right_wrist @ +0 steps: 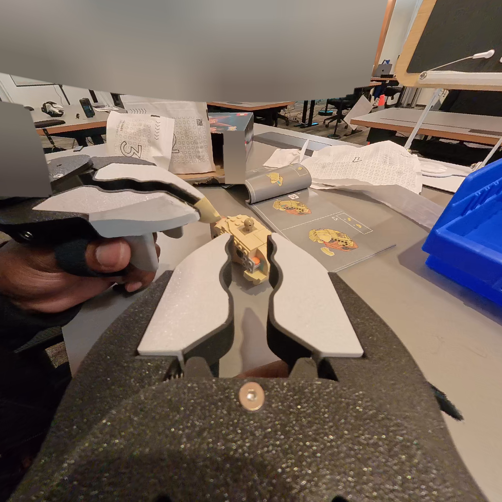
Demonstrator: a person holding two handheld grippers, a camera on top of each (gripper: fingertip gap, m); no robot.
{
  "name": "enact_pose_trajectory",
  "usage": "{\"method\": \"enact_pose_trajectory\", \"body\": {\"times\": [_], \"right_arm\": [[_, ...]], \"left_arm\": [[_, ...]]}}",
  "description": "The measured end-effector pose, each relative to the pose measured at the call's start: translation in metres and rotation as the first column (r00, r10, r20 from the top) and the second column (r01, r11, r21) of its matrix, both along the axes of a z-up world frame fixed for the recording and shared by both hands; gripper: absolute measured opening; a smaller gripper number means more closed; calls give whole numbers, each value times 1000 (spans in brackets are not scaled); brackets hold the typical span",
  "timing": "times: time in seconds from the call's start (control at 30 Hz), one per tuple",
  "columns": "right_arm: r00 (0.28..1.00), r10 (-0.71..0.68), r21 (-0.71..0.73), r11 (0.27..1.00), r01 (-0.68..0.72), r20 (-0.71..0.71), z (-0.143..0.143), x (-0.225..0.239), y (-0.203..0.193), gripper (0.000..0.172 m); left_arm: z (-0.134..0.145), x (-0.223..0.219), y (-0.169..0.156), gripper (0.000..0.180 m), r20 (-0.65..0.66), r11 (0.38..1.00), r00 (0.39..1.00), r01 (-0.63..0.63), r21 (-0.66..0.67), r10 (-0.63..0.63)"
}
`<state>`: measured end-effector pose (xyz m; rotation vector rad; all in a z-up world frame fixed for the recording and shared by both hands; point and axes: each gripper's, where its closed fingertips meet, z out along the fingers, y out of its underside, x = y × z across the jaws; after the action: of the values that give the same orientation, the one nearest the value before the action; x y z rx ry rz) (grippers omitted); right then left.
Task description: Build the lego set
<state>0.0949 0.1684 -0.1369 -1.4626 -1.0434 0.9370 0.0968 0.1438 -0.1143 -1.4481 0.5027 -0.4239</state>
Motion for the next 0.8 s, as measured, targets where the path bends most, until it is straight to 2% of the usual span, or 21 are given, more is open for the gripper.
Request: {"method": "enact_pose_trajectory", "body": {"times": [0.17, 0.5, 0.8], "right_arm": [[1000, 3, -22, 1000, -4, -2, -1, 0, 2, 23], [1000, 6, -56, 998, -6, 11, -4, -1, 4, 23], [1000, 10, -65, 998, -9, 16, -5, -1, 5, 23]], "left_arm": [[-1, 0, 1, 6, 6, 1000, 1000, 5, -15, -5], [-3, -10, 7, 6, 133, 991, 990, 58, -122, -42], [-3, -16, 10, 6, 197, 986, 979, 77, -150, -46]]}}
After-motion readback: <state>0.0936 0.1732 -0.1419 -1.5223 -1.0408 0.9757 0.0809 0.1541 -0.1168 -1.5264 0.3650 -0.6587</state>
